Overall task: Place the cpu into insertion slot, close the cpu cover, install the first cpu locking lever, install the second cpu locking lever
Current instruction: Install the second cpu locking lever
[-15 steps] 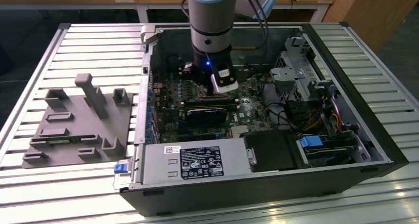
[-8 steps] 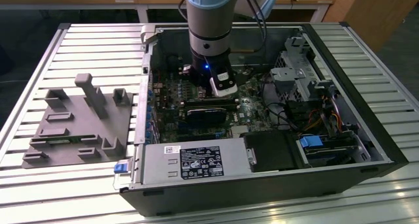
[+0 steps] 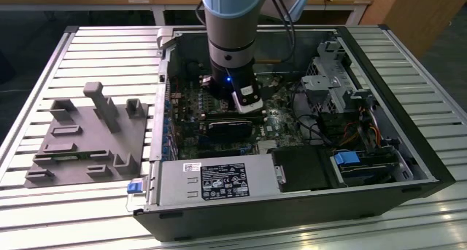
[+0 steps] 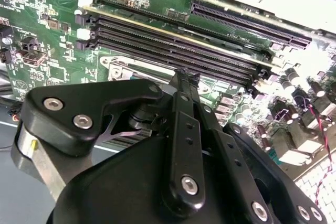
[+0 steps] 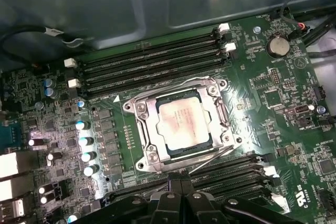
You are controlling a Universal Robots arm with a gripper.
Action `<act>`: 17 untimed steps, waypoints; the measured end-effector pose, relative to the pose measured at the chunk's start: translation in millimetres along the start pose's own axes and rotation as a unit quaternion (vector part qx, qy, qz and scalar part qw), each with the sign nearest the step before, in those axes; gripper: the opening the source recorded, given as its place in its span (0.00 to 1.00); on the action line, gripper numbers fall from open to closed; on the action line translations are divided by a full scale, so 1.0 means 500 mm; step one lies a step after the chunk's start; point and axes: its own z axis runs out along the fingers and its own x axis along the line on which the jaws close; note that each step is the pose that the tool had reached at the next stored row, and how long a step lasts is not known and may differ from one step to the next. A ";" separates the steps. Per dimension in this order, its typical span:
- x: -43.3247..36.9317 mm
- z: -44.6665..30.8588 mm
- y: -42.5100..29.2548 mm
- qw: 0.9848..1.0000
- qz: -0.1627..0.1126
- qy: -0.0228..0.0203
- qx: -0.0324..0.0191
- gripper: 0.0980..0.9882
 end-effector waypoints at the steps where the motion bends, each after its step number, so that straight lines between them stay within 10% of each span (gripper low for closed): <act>1: 0.000 0.001 -0.002 1.000 -0.001 0.000 -0.002 0.00; 17: 0.023 0.014 -0.031 0.999 -0.004 -0.002 -0.035 0.00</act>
